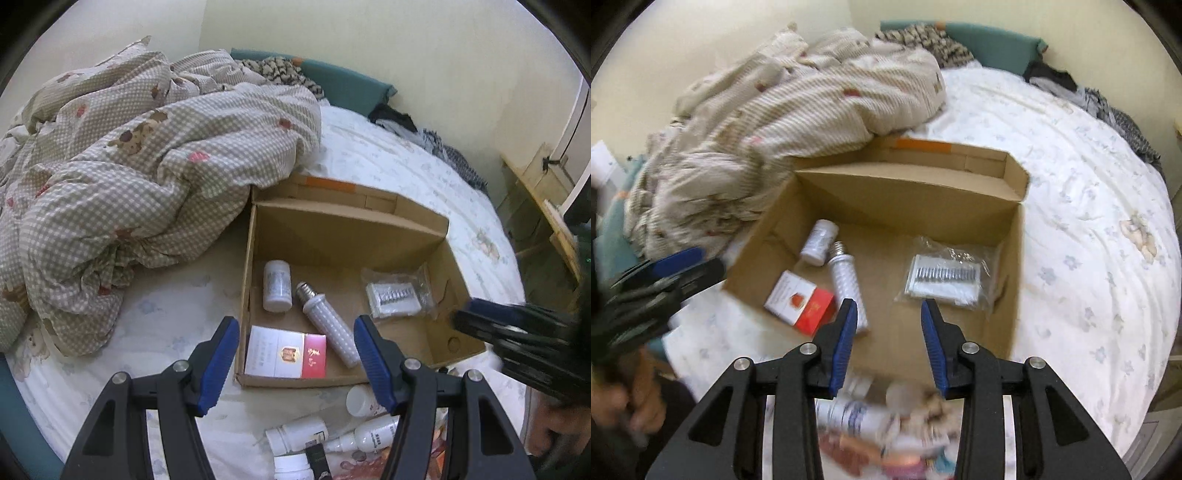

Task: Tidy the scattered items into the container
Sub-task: 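Lower the LED bulb into the box and open the right gripper, then grasp the white pill jar with the left gripper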

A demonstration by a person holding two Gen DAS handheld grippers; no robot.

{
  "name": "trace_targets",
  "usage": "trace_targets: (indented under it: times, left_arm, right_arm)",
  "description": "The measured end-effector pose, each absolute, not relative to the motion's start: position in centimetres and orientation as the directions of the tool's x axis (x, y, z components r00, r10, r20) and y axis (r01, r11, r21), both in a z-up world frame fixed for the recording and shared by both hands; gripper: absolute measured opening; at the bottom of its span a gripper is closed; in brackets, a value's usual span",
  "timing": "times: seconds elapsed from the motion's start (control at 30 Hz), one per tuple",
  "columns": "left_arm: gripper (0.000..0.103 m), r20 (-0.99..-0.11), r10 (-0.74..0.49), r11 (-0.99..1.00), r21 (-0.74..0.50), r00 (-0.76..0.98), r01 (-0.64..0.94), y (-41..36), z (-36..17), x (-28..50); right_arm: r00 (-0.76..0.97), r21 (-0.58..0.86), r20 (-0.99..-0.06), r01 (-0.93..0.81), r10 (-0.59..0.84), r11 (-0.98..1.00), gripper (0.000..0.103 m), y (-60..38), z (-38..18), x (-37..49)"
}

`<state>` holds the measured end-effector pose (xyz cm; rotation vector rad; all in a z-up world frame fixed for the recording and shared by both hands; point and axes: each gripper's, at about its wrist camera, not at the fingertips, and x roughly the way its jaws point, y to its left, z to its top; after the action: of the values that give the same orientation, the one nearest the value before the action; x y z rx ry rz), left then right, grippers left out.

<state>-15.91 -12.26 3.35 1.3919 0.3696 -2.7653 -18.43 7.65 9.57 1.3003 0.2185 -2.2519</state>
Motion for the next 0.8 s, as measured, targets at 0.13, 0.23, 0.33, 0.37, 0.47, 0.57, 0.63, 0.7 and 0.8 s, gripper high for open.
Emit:
trace_targets:
  times: [0.13, 0.23, 0.33, 0.37, 0.47, 0.57, 0.63, 0.7, 0.8]
  left_arm:
    - [0.065, -0.802, 0.063, -0.981, -0.158, -0.594, 0.109, -11.2, 3.1, -15.8]
    - [0.065, -0.794, 0.056, -0.988, -0.129, -0.606, 0.079, -10.2, 3.3, -15.5]
    - [0.065, -0.777, 0.049, -0.994, -0.1, -0.628, 0.045, -9.1, 3.6, -15.1]
    - [0.065, -0.774, 0.048, -0.996, -0.088, -0.631, 0.033, -8.7, 3.6, -15.0]
    - [0.065, -0.779, 0.019, -0.999, -0.034, -0.627, 0.012, -7.5, 3.2, -14.9]
    - [0.065, -0.784, 0.005, -1.0, 0.005, -0.621, -0.014, -6.6, 2.9, -14.7]
    - [0.065, -0.79, 0.003, -0.999, 0.021, -0.613, -0.032, -6.0, 2.8, -14.5]
    - [0.065, -0.801, 0.006, -0.999, 0.024, -0.599, -0.041, -5.7, 2.8, -14.2]
    - [0.065, -0.833, 0.028, -0.999, -0.002, -0.553, -0.048, -5.3, 2.6, -13.3]
  right_arm:
    - [-0.412, 0.171, -0.815, 0.501, -0.408, -0.848, 0.04, 11.1, 11.2, -14.9]
    - [-0.408, 0.221, -0.804, 0.472, -0.433, -0.854, 0.04, 13.9, 11.6, -13.0]
    - [-0.405, 0.265, -0.795, 0.436, -0.451, -0.86, 0.04, 16.5, 11.2, -11.3]
    - [-0.404, 0.281, -0.794, 0.421, -0.455, -0.863, 0.04, 17.3, 11.0, -10.9]
    - [-0.409, 0.325, -0.781, 0.38, -0.473, -0.866, 0.04, 19.4, 10.1, -9.8]
    - [-0.388, 0.378, -0.783, 0.326, -0.487, -0.867, 0.04, 20.8, 8.6, -9.5]
    - [-0.377, 0.398, -0.782, 0.312, -0.496, -0.863, 0.04, 21.1, 8.5, -9.4]
    - [-0.377, 0.405, -0.773, 0.325, -0.51, -0.855, 0.04, 21.1, 8.8, -9.3]
    - [-0.381, 0.435, -0.751, 0.329, -0.539, -0.838, 0.04, 21.2, 9.4, -9.2]
